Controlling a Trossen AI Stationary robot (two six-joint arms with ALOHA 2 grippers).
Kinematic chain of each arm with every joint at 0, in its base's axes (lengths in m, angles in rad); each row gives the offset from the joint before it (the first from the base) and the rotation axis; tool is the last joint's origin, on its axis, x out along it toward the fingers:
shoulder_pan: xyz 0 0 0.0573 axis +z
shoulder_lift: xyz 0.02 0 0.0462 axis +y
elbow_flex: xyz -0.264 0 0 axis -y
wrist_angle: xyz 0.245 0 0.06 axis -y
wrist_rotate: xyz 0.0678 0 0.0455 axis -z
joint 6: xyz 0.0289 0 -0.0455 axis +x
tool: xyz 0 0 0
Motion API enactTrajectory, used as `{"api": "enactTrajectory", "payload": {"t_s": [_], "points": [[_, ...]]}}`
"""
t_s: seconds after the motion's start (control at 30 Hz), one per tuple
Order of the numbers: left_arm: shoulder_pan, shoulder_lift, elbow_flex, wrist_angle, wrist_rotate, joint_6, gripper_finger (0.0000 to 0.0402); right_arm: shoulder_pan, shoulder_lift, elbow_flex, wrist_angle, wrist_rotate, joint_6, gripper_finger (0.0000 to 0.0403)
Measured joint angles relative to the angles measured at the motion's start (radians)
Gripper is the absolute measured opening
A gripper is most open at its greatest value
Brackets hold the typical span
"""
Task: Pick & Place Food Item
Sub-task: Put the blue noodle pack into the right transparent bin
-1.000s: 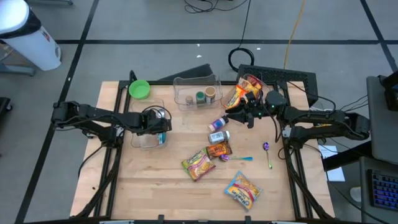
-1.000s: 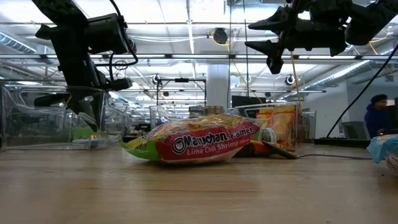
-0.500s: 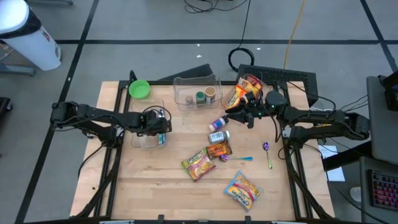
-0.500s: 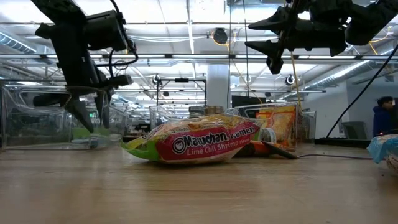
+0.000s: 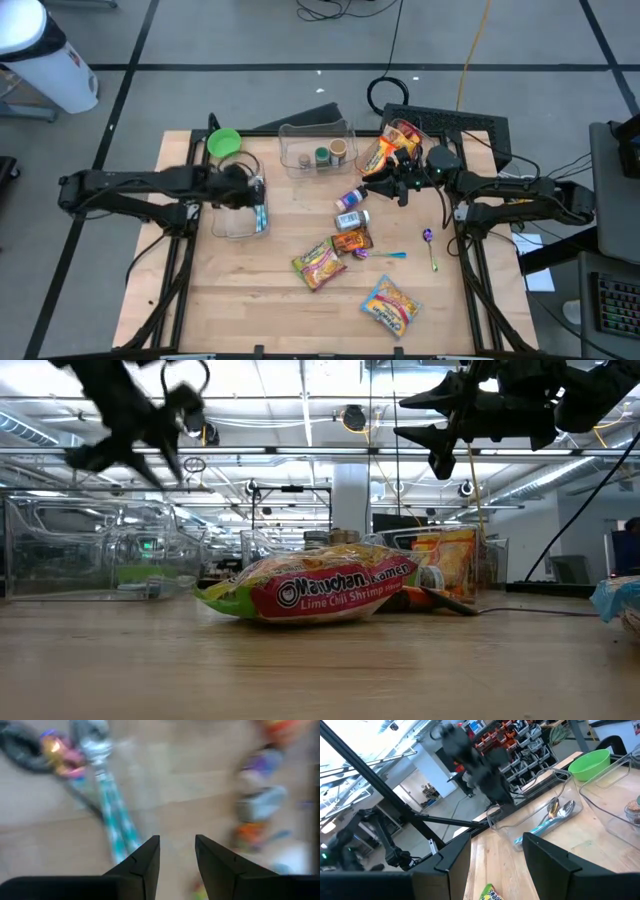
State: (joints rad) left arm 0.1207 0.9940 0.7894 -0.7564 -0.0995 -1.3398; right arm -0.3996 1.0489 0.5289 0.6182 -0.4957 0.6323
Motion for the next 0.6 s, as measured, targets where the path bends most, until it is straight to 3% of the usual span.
{"api": "enactTrajectory", "payload": {"t_s": [0.13,0.23,0.4,0.5,0.6], "points": [[0.017,-0.092,0.098,0.031,0.019,0.034,0.0127,0.0,0.0,0.0,0.001,0.001,0.017,0.0171],[0.018,-0.134,0.15,0.173,-0.032,0.104,0.0127,0.0,0.0,0.0,0.001,0.001,0.038,0.0171],[-0.039,-0.139,0.154,0.623,-0.226,0.5,0.0127,0.0,0.0,0.0,0.001,0.002,0.063,0.0171],[-0.078,-0.073,0.155,0.865,-0.299,0.728,0.0127,0.0,0.0,0.0,0.001,0.002,0.07,0.0171],[-0.101,0.016,0.155,1.06,-0.32,0.856,0.0127,0.0,0.0,0.0,0.002,0.002,0.101,0.0171]]}}
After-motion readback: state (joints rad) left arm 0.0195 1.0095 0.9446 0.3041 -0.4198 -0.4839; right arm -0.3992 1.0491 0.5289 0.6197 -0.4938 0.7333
